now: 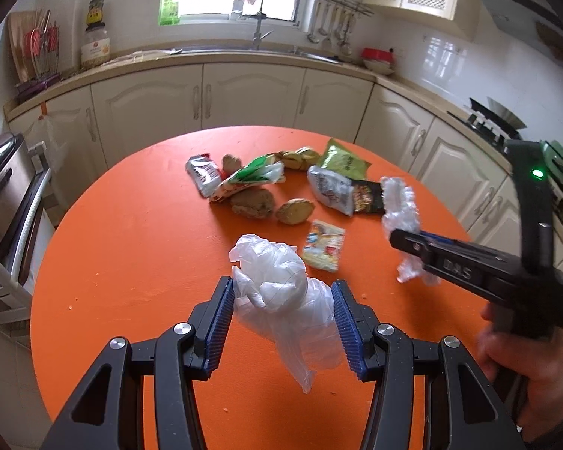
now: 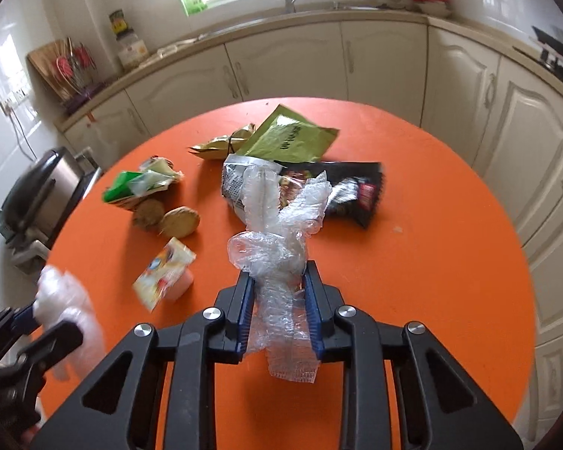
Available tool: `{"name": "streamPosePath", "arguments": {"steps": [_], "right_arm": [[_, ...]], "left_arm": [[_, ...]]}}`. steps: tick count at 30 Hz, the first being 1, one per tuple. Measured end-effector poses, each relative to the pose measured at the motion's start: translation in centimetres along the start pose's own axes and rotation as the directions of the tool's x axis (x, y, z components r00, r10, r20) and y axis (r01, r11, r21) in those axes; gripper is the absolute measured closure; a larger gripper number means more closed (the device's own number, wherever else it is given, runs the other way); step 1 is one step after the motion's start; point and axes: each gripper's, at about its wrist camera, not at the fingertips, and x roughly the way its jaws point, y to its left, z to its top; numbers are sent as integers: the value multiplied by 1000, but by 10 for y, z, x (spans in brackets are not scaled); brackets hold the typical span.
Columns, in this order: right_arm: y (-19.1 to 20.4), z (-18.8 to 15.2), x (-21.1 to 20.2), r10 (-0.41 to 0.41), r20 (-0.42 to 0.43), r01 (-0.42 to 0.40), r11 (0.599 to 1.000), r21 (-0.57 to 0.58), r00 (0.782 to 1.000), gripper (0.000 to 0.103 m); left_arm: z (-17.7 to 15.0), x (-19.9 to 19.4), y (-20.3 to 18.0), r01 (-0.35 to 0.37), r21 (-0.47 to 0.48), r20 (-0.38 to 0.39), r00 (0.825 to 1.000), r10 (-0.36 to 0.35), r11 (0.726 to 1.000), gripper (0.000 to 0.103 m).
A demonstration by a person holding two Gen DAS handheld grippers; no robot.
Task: Collect trash
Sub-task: 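Carry the white bag and clear wrap over to the blue bin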
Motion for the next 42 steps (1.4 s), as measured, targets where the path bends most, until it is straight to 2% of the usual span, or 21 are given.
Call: {"name": "streamPosePath", "arguments": {"steps": [6,14,21,27,32,37,42], "right_arm": [[-10,-13,-60,17,71,-19,999,26,997,78],[-33,-28,-135,18,182,-32,997,71,983,78],[-83,-49,-202,-80,269,38,986,161,960,78],[-137,-79,-251,-202,296,124,957,261,934,78],[-188,-114,-292,-317,290,201,908,368,903,78],[-250,-160,-317,-434,216,291,827,481,875,78],[-310,-205,-317,-489,112,345,742,575,865,78]], "left_arm": [[4,-7,-21,24,53,38,999,-26,998,55],[-21,-43,-67,65,161,98,992,-81,985,55],[-55,-79,-141,150,288,117,975,-190,946,55],[-61,-75,-200,241,388,78,953,-292,890,55],[-66,-59,-266,331,465,15,925,-381,821,55],[-78,-29,-339,432,510,-95,887,-451,744,55],[-106,10,-407,521,525,-225,848,-481,673,55]]}}
